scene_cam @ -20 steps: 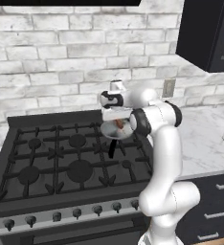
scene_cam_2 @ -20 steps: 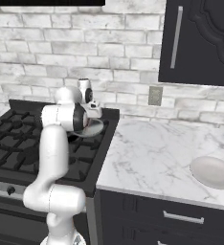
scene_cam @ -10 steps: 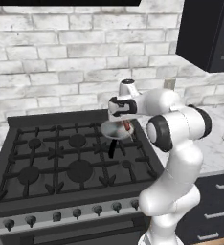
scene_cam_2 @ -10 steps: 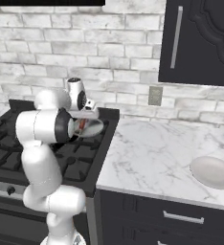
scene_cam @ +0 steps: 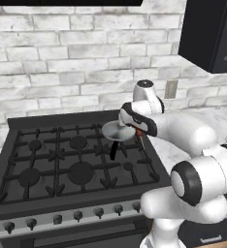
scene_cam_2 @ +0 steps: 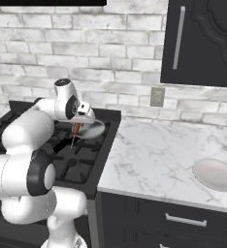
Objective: Place the cold items (mango and lime) from the fridge in one tupperware on the dining counter. Place the warm items (hot dog and kebab skewer) in the stove area in another tupperware.
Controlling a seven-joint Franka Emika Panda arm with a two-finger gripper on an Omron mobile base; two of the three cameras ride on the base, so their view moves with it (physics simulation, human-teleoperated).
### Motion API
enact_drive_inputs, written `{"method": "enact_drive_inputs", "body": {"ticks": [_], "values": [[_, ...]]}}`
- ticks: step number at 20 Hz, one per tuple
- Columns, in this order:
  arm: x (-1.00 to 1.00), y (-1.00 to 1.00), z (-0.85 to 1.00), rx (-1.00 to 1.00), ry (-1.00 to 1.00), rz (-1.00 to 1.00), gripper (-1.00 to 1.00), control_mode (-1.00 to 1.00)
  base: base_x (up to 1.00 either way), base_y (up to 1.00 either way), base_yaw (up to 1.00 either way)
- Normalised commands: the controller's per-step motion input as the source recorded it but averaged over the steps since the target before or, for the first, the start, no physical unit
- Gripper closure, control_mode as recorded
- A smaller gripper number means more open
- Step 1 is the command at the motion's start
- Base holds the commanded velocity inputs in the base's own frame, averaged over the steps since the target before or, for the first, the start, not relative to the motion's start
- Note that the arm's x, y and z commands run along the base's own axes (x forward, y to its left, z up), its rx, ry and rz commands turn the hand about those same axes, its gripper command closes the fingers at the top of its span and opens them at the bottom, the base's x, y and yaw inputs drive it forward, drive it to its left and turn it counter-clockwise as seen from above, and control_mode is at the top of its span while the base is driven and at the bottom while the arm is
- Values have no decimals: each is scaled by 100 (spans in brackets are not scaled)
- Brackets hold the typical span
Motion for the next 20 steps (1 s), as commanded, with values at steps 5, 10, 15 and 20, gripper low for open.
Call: {"method": "enact_drive_inputs", "body": {"ticks": [5,10,15,20], "values": [[-84,-8,82,0,0,0,100,-100,0,0,0],[-79,-3,75,0,0,1,100,-100,0,0,0],[-72,0,61,0,0,6,100,-100,0,0,0],[-78,-8,26,0,0,1,100,-100,0,0,0]]}}
